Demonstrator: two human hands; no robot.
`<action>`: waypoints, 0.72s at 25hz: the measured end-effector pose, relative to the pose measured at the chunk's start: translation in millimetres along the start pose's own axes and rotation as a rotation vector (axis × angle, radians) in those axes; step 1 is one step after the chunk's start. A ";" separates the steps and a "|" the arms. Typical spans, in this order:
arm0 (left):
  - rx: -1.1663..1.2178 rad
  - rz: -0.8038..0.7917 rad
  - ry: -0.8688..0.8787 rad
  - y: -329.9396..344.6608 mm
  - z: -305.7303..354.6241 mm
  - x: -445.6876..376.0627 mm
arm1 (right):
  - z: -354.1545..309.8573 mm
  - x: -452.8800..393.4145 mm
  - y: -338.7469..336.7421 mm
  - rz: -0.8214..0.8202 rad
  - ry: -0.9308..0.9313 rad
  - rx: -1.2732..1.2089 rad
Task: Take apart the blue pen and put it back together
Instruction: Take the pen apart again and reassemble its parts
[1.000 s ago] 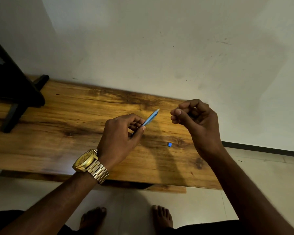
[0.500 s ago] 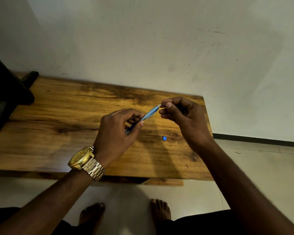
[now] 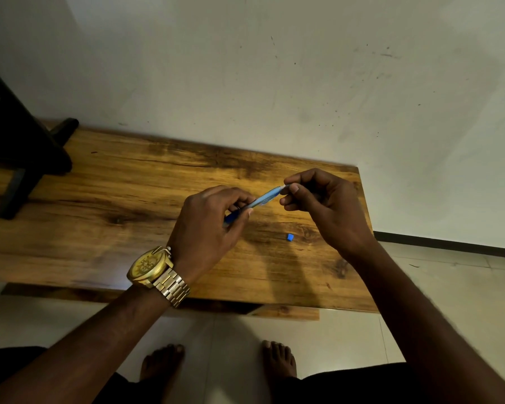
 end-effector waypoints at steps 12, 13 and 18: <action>-0.133 -0.034 0.064 7.5 -3.8 1.4 | 5.6 1.2 -2.9 -0.120 0.036 0.008; -0.110 -0.026 0.055 7.5 -4.1 1.9 | 6.2 1.1 -1.8 -0.132 0.038 -0.039; 0.051 -0.008 0.016 8.9 -0.2 6.1 | 5.8 0.1 1.8 -0.137 0.042 -0.260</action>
Point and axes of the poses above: each hand's wrist, its own x-axis away from the middle knuckle, its own y-axis out of the palm, z = x × y, the point moved 3 cm from there along -x, towards the middle knuckle, and after that the axes turned 8 degrees about -z, right-handed, at the moved point
